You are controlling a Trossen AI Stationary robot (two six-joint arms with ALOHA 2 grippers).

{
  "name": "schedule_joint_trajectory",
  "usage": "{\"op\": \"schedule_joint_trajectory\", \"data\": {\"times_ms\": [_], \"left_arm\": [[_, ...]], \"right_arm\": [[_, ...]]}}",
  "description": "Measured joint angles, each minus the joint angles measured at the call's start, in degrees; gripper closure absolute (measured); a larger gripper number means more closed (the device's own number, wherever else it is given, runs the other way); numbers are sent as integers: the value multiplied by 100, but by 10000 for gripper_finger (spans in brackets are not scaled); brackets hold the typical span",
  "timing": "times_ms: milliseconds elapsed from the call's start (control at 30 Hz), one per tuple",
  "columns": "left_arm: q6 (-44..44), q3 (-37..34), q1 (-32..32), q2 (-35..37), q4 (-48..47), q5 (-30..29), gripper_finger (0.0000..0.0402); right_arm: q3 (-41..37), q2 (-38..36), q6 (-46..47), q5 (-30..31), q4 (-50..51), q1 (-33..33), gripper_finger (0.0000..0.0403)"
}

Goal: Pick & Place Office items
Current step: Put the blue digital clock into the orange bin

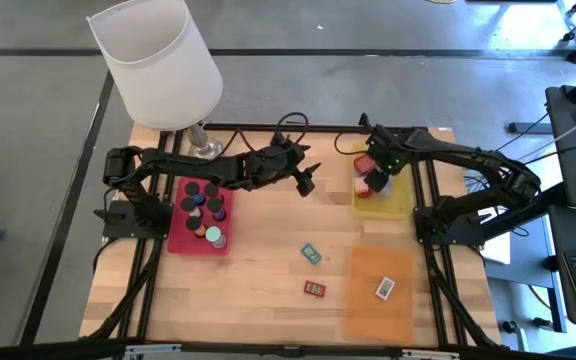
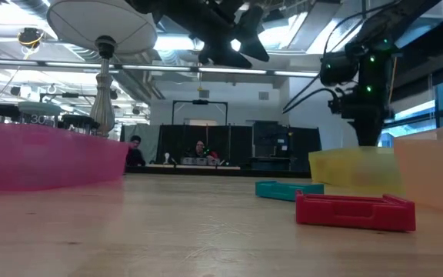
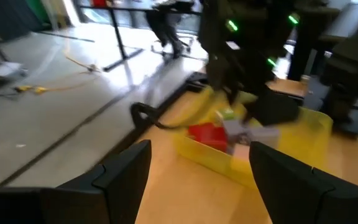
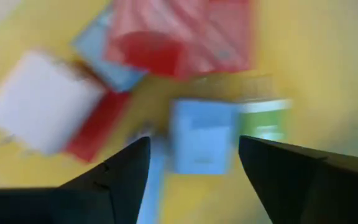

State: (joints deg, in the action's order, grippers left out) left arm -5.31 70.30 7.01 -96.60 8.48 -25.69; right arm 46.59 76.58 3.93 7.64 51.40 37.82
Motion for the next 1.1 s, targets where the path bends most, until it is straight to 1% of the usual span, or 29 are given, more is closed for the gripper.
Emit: {"op": "schedule_joint_trajectory", "data": {"times_ms": [100, 200, 300, 400, 467, 533, 600, 767, 1000, 1100], "left_arm": [[-105, 0, 0, 0, -239, 448, 135], [-159, 0, 2, 0, -780, 1252, 133], [55, 0, -15, -12, -1474, 2336, 133], [401, -3, -104, -113, -1902, 3327, 133], [752, -4, -222, -205, -1902, 3787, 133], [1232, 1, -348, -318, -1905, 4081, 134], [1727, 0, -476, -462, -1889, 4168, 135], [2683, 2, -680, -816, -1839, 4054, 136], [3285, 0, -844, -1404, -1661, 4065, 137], [3512, -1, -889, -1668, -1280, 4070, 137]], "right_arm": [[448, -4, -187, 702, 410, 0, 143], [1047, -7, -460, 1089, 867, 0, 140], [1683, -9, -585, 1096, 1255, 0, 140], [2279, -11, -593, 918, 1635, -1, 140], [2598, -44, -593, 717, 1825, -11, 140], [2818, -140, -613, 525, 1911, -15, 140], [2914, -303, -614, 355, 1918, -15, 140], [2940, -771, -614, 106, 1964, -14, 140], [2940, -1279, -425, -173, 2124, -13, 140], [2940, -1417, -341, -279, 2251, -15, 140]]}}
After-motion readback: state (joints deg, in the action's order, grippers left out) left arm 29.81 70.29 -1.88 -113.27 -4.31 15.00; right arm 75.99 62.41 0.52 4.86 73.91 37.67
